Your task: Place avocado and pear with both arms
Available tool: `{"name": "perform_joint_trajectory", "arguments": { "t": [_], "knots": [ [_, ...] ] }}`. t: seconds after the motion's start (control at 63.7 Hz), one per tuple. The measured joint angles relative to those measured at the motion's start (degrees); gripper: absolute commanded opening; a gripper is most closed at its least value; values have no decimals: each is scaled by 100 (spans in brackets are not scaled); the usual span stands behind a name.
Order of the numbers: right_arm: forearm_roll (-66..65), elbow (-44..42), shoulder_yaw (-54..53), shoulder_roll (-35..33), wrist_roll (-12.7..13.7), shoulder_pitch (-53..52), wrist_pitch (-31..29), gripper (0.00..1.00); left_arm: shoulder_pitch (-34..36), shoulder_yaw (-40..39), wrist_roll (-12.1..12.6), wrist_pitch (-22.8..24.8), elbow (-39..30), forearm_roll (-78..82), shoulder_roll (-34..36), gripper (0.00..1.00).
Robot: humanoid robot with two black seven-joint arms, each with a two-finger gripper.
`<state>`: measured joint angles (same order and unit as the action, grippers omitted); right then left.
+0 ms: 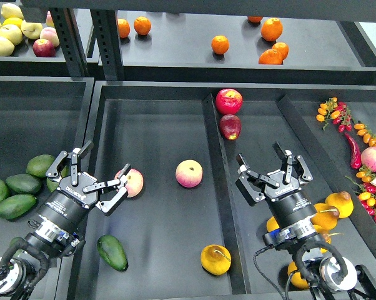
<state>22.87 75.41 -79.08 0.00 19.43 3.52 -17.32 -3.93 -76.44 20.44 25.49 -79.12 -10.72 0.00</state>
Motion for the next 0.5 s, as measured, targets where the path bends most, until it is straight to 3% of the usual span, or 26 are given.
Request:
{"name": "perform_joint_trajectory", "arguments": {
  "t": [0.502],
  "knots": [
    [0,0,-31,0,0,0,0,100,-47,-28,-9,43,8,-9,0,99]
  ]
}}
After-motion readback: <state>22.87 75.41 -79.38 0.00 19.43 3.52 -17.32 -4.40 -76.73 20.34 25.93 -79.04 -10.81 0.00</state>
